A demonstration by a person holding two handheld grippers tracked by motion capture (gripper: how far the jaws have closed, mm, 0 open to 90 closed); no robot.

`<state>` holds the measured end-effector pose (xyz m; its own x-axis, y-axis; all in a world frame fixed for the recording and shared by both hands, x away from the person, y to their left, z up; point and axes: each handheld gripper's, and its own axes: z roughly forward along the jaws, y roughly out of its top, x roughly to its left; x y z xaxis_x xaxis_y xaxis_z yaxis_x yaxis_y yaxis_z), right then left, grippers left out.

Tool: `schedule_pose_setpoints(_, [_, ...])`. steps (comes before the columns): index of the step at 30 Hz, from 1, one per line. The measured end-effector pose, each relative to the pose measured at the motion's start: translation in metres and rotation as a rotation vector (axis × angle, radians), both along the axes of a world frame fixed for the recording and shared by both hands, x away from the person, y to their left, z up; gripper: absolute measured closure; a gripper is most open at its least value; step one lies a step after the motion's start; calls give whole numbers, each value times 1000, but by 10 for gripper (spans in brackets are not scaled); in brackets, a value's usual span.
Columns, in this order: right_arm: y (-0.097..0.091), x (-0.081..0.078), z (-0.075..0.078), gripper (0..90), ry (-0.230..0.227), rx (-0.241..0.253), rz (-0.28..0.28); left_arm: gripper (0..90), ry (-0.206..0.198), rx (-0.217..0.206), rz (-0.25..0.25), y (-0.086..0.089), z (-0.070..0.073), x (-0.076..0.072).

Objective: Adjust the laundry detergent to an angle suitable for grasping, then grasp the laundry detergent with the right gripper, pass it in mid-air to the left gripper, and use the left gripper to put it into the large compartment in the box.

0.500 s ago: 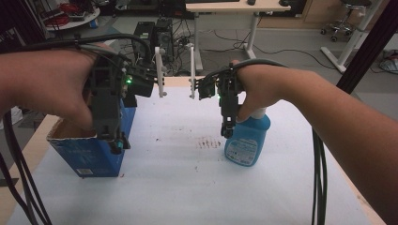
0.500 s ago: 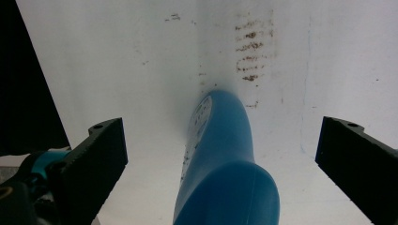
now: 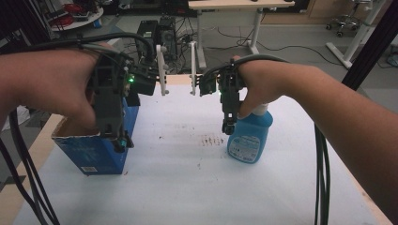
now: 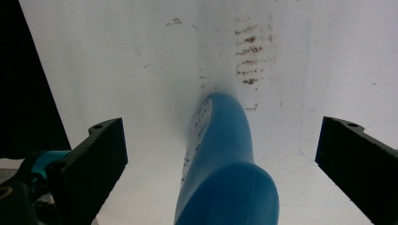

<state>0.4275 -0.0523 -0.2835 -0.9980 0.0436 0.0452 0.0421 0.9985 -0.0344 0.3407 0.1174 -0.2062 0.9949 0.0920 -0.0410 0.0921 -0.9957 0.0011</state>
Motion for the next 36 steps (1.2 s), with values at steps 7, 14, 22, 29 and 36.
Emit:
schedule_pose_setpoints(7, [0,-1,0,17,-5,-3,-3,21,-6,-2,-7,-1,0,0])
schedule_pose_setpoints(14, [-1,0,0,17,-7,-2,8,21,-4,-6,-1,-1,-1,-3])
schedule_pose_setpoints(22, [-3,2,1,17,-26,7,-19,21,-8,-2,-15,-1,1,-2])
schedule_pose_setpoints(29, [-15,15,18,17,-66,158,-116,21,-11,-5,-7,-2,1,0])
schedule_pose_setpoints(36, [-23,27,28,17,-130,270,-210,21,-15,-1,-3,-2,2,-1])
